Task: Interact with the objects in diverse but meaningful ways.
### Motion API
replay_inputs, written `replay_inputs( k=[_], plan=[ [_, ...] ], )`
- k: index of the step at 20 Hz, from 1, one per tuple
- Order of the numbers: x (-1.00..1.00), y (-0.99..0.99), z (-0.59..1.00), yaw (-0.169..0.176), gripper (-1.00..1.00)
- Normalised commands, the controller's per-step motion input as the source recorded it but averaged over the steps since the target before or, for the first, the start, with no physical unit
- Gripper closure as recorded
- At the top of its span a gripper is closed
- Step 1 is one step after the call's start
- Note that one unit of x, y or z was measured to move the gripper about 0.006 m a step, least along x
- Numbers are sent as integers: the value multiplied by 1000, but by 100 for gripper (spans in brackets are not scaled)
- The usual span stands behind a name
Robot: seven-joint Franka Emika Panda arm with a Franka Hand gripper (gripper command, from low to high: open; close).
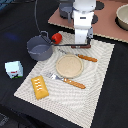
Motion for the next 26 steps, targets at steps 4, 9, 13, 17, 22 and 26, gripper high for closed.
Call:
replay_inputs(
  k=[4,9,13,17,22,26],
  plan=[
    [163,99,-206,34,-100],
    [168,67,-148,32,100],
    [214,24,-100,25,100],
    [265,5,-91,14,100],
    [315,0,-48,3,100],
    [339,-4,-4,0,100]
  ],
)
